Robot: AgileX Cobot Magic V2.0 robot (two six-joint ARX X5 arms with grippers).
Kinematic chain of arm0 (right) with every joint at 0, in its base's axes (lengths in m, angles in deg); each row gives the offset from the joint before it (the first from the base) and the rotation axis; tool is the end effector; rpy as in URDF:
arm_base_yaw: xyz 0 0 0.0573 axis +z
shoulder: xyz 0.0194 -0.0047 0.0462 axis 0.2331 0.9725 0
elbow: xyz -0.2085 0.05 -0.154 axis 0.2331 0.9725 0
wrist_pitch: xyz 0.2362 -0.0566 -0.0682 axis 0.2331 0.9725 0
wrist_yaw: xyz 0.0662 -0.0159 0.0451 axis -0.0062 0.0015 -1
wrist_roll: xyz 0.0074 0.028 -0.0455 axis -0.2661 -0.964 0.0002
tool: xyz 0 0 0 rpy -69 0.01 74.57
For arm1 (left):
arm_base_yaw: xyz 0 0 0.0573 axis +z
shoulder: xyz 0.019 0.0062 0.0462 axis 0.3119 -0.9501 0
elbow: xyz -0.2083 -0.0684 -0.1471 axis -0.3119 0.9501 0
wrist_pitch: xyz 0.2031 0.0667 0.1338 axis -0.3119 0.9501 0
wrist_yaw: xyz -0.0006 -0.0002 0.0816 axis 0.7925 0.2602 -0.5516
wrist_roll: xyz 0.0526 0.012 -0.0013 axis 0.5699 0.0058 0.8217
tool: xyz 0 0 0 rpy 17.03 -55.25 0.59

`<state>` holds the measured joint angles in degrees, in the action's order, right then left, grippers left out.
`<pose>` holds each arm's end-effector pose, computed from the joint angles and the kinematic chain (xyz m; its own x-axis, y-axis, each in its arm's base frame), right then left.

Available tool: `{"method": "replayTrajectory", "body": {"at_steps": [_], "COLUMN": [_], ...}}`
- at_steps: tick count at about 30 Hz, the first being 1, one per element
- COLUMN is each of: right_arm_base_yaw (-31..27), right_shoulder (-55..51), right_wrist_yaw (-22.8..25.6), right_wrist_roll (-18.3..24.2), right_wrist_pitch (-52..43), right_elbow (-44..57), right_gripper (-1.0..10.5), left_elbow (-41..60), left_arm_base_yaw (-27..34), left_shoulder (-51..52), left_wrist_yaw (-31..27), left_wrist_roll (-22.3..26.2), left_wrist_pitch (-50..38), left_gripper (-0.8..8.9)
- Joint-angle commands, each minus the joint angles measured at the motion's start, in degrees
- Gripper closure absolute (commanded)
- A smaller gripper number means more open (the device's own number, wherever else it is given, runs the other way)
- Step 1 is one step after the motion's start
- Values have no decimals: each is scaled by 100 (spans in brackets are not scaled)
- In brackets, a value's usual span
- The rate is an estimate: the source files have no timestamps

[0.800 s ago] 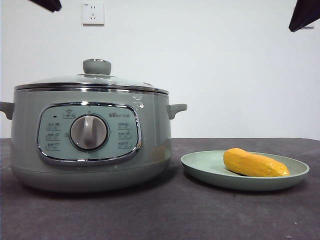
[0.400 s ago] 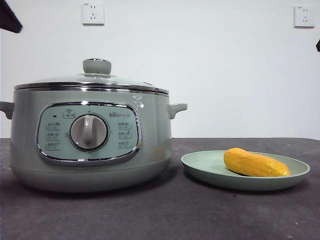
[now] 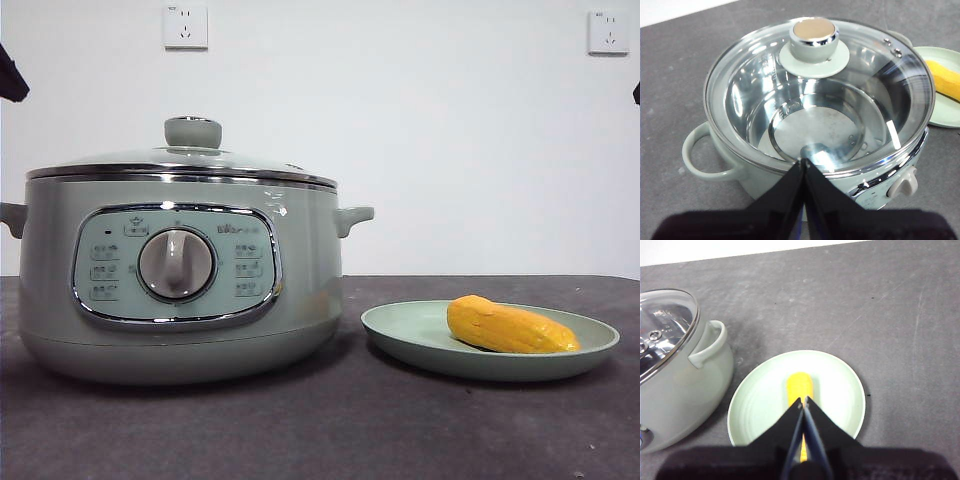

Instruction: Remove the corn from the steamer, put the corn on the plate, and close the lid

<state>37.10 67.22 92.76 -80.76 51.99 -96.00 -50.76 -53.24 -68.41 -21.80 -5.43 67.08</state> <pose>0.1194 0.0496 0.2601 0.8698 0.2907 -0.3986 -0.2514 0.9564 0.1489 0.1110 -0.0707 0.2705 0.8241 -0.3269 -0.4625 0.3929 0.9182 0.0512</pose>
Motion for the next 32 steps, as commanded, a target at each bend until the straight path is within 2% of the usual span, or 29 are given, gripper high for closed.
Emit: {"method": "replayTrajectory", "body": {"at_steps": [1, 6, 8, 13, 22, 26, 32], "right_arm_base_yaw": [9, 9, 9, 9, 9, 9, 9], "right_shoulder": [-4, -4, -4, -4, -4, -4, -4], "right_wrist_yaw": [17, 15, 17, 15, 15, 17, 17], "right_wrist_roll": [-59, -59, -59, -59, -59, -59, -59], "right_wrist_pitch": [-13, -11, -13, -9, -11, -11, -11], "right_elbow": [35, 35, 35, 35, 35, 35, 35], "right_gripper": [946, 946, 946, 946, 946, 946, 946], "left_elbow": [33, 33, 33, 33, 415, 1139, 2295], "left_arm_base_yaw": [-22, -24, -24, 223, 1766, 2450, 2977], "left_shoulder": [17, 20, 68, 780, 2013, 2476, 2903], "left_wrist_yaw": [-9, -11, -37, -208, -114, 236, 577], "left_wrist_roll": [44, 74, 313, 461, 501, 501, 492], "left_wrist_pitch": [-28, -2, 105, 264, -232, -710, -1497], "left_gripper": [817, 817, 817, 817, 817, 817, 817]}}
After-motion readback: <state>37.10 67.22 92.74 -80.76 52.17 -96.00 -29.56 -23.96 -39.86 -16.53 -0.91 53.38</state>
